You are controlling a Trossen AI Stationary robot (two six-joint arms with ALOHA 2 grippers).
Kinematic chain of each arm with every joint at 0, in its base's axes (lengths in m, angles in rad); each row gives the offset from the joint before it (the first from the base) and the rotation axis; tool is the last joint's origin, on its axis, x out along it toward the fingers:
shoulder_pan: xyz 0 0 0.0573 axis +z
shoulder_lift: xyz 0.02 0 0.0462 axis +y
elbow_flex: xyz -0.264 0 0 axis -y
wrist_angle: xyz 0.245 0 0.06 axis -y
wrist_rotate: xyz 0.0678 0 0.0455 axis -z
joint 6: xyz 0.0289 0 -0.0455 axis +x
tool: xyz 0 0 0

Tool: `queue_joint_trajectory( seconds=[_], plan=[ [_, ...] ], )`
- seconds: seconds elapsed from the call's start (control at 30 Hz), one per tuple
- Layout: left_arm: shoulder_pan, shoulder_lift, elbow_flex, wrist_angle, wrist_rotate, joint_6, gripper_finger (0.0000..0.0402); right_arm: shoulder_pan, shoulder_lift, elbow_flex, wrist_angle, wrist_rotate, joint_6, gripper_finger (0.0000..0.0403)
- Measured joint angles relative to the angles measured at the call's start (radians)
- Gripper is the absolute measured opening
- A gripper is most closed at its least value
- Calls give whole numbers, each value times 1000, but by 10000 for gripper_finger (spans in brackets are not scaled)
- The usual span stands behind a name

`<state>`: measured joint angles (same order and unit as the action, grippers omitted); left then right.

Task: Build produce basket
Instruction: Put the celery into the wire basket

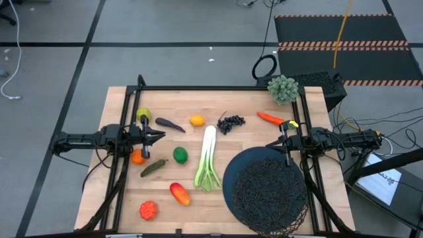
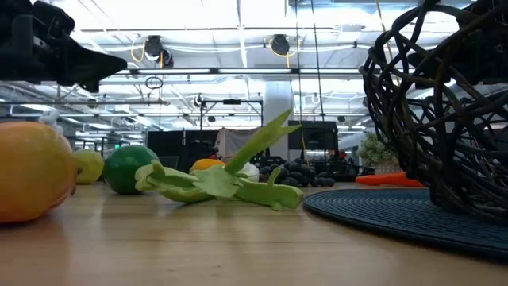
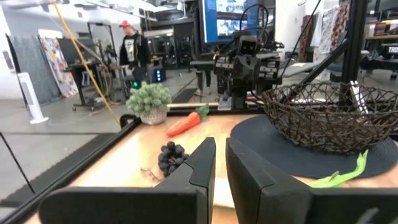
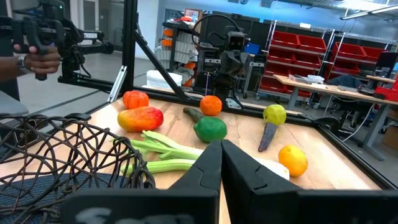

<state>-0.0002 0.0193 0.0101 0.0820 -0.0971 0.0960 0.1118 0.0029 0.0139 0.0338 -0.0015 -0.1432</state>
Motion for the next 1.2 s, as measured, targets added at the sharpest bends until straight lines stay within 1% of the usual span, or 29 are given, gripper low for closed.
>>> queue_joint_trajectory(
  seconds=[0.13,0.2,0.3,0.4,0.53,0.63,0.8,0.97,1.1,1.2],
  plan=[
    [0,0,7,5,28,-2,9,0,0,0,0,0,0,0],
    [0,0,30,3,38,-22,5,0,0,0,0,0,0,0],
    [-1,0,90,-10,47,-46,4,0,0,0,0,0,0,0],
    [-1,1,193,-88,65,-49,3,0,0,0,1,0,0,0],
    [-1,39,380,-231,69,-49,2,0,0,0,3,0,1,0],
    [-1,107,545,-317,57,-62,4,0,0,0,5,1,1,0],
    [-1,263,834,-490,54,-76,4,0,0,0,35,4,6,0],
    [-1,438,1104,-709,54,-8,5,0,0,0,87,4,80,0],
    [-1,577,1296,-879,52,30,21,0,0,0,98,5,135,0],
    [0,664,1411,-967,52,30,28,0,0,0,97,8,157,0]
  ],
)
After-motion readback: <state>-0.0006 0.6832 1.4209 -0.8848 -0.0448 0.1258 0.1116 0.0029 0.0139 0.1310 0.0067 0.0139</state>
